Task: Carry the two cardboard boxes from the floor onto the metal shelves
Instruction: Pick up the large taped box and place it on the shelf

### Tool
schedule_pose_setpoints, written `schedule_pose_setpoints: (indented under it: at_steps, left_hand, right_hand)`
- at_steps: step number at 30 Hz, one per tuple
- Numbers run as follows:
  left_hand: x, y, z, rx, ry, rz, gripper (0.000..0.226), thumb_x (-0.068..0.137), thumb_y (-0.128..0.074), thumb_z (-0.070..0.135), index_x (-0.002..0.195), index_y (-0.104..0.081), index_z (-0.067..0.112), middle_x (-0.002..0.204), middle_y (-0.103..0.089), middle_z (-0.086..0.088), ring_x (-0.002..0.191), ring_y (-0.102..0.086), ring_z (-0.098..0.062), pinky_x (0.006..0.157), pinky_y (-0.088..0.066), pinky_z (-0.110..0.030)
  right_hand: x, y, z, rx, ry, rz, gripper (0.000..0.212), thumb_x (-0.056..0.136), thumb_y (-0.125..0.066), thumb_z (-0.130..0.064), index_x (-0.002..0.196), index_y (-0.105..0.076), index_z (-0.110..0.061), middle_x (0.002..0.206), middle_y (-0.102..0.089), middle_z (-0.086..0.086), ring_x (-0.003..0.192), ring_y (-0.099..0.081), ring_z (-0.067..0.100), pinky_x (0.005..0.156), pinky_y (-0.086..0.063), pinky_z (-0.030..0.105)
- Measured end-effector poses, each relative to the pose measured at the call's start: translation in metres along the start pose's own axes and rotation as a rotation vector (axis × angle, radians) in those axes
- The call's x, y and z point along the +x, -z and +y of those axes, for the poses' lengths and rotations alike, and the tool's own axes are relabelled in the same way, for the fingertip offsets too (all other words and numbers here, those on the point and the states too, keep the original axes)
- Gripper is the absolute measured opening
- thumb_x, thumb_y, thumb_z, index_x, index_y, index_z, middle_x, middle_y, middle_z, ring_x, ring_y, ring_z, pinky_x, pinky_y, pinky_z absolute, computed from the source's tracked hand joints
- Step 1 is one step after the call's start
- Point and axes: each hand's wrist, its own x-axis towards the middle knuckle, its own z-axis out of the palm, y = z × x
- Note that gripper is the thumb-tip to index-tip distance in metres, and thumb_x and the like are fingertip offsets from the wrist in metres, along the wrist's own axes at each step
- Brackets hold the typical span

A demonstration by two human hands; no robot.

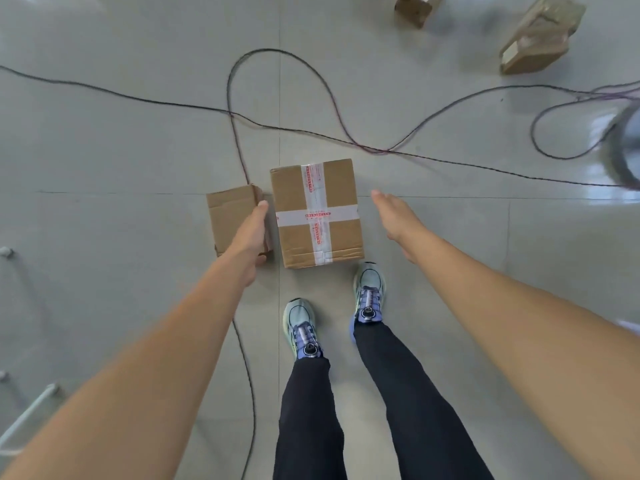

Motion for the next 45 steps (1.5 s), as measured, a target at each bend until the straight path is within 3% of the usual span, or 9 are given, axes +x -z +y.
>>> schedule_pose_setpoints:
  at_steps: [8, 14, 21, 27, 31, 34, 38, 42, 45]
  left_hand:
    - [0.133, -0.048, -0.032, -0.067, 0.094, 0.065, 0.033, 0.112, -0.036, 0.056, 0.125, -0.057, 0.034, 0.094, -0.061, 0.018, 0.097, -0.055, -0.009, 0.111, -0.037, -0.041]
    - [0.21, -0.058, -0.05, -0.16, 0.111, 0.001, 0.07, 0.098, -0.042, 0.074, 0.152, -0.055, 0.031, 0.147, -0.063, 0.004, 0.133, -0.057, -0.024, 0.12, -0.04, -0.051]
    - [0.243, -0.065, -0.051, -0.211, 0.114, -0.062, 0.063, 0.098, -0.037, 0.077, 0.133, -0.069, 0.034, 0.124, -0.072, 0.006, 0.117, -0.062, -0.017, 0.105, -0.041, -0.044]
    - [0.229, -0.054, -0.046, -0.288, 0.097, -0.058, 0.059, 0.102, -0.029, 0.078, 0.116, -0.068, 0.035, 0.106, -0.066, 0.011, 0.107, -0.058, -0.018, 0.1, -0.039, -0.045]
    - [0.188, -0.029, -0.031, -0.314, 0.042, -0.064, 0.08, 0.101, -0.024, 0.079, 0.152, -0.057, 0.028, 0.118, -0.067, 0.008, 0.106, -0.059, -0.012, 0.092, -0.04, -0.04]
    - [0.142, -0.01, -0.01, -0.327, -0.006, -0.055, 0.082, 0.102, -0.021, 0.079, 0.158, -0.05, 0.028, 0.133, -0.063, 0.006, 0.125, -0.053, -0.02, 0.091, -0.039, -0.038]
    - [0.066, 0.025, 0.027, -0.375, -0.093, -0.036, 0.092, 0.098, -0.019, 0.084, 0.166, -0.04, 0.025, 0.159, -0.053, 0.0, 0.151, -0.041, -0.025, 0.12, -0.029, -0.055]
    - [-0.02, 0.065, 0.063, -0.426, -0.157, -0.04, 0.093, 0.096, -0.017, 0.085, 0.165, -0.04, 0.027, 0.159, -0.052, 0.0, 0.151, -0.042, -0.027, 0.121, -0.03, -0.062]
    - [-0.091, 0.092, 0.09, -0.436, -0.228, -0.052, 0.091, 0.096, -0.015, 0.085, 0.163, -0.044, 0.029, 0.155, -0.054, 0.002, 0.145, -0.045, -0.028, 0.119, -0.031, -0.066]
  right_hand:
    - [0.136, -0.045, 0.059, 0.025, -0.078, -0.057, 0.057, 0.108, -0.026, -0.042, 0.146, -0.042, -0.003, 0.154, -0.042, 0.017, 0.138, -0.042, 0.032, 0.113, -0.036, 0.046]
    - [0.196, -0.063, 0.086, 0.078, -0.138, -0.086, 0.067, 0.104, -0.021, -0.058, 0.153, -0.037, -0.016, 0.154, -0.042, 0.008, 0.139, -0.042, 0.025, 0.118, -0.031, 0.049]
    - [0.231, -0.078, 0.092, 0.23, -0.208, -0.149, 0.078, 0.095, -0.021, -0.075, 0.151, -0.041, -0.025, 0.154, -0.047, -0.002, 0.141, -0.042, 0.022, 0.118, -0.029, 0.045]
    - [0.218, -0.08, 0.079, 0.292, -0.153, -0.196, 0.069, 0.097, -0.017, -0.072, 0.137, -0.054, -0.03, 0.117, -0.068, -0.008, 0.104, -0.06, 0.009, 0.092, -0.041, 0.029]
    - [0.18, -0.064, 0.054, 0.364, -0.081, -0.156, 0.069, 0.096, -0.016, -0.073, 0.132, -0.058, -0.031, 0.113, -0.072, -0.012, 0.108, -0.063, 0.008, 0.11, -0.038, 0.041]
    - [0.135, -0.045, 0.024, 0.403, -0.042, -0.134, 0.074, 0.095, -0.017, -0.075, 0.142, -0.053, -0.03, 0.137, -0.064, -0.003, 0.127, -0.057, 0.019, 0.116, -0.035, 0.053]
    - [0.064, -0.012, -0.026, 0.47, 0.016, -0.064, 0.076, 0.091, -0.019, -0.079, 0.132, -0.058, -0.028, 0.137, -0.062, 0.0, 0.13, -0.053, 0.025, 0.114, -0.036, 0.058]
    - [-0.02, 0.025, -0.081, 0.547, 0.099, -0.02, 0.066, 0.096, -0.02, -0.073, 0.102, -0.062, -0.022, 0.115, -0.067, 0.0, 0.12, -0.057, 0.027, 0.108, -0.043, 0.056]
    - [-0.084, 0.053, -0.119, 0.552, 0.195, -0.025, 0.075, 0.094, -0.018, -0.076, 0.109, -0.067, -0.021, 0.114, -0.068, 0.0, 0.12, -0.058, 0.026, 0.106, -0.045, 0.053]
